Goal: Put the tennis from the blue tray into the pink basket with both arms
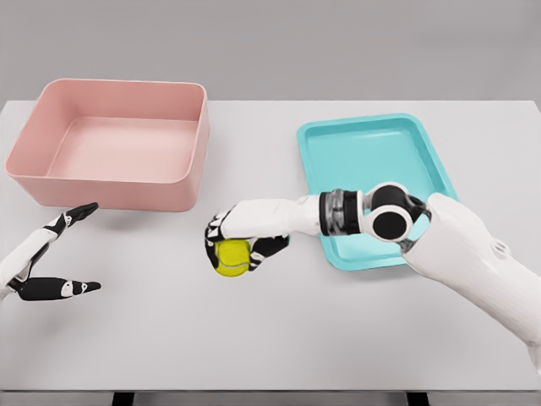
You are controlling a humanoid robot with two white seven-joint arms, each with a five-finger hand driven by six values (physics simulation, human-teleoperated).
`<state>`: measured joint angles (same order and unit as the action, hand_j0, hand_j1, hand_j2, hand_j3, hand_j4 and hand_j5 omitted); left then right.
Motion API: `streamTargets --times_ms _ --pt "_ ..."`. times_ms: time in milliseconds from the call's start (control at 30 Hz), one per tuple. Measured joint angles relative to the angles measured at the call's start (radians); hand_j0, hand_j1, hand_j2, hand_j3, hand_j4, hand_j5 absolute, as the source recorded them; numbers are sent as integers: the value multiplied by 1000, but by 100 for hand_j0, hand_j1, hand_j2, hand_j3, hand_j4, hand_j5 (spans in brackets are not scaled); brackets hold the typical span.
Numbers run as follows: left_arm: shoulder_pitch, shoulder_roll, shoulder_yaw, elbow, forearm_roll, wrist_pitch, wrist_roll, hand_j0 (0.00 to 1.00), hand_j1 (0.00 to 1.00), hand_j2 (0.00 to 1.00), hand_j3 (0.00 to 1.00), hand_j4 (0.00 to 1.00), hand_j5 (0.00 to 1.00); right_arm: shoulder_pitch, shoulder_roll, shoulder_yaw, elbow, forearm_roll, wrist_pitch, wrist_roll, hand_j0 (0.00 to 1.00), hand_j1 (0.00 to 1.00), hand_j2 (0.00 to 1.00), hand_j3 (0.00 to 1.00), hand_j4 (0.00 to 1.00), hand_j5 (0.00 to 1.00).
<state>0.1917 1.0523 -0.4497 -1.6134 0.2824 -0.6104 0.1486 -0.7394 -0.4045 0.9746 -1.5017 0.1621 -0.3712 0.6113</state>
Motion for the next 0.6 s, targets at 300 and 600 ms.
streamTargets --times_ms 300,600 --pt "0 -1 0 0 -1 0 0 100 100 100 100 100 100 -8 71 23 46 56 16 -1 55 55 55 55 55 55" --pt "2 -1 0 0 -1 0 0 100 100 100 100 100 100 -9 75 -18 -2 50 17 0 100 100 100 100 100 100"
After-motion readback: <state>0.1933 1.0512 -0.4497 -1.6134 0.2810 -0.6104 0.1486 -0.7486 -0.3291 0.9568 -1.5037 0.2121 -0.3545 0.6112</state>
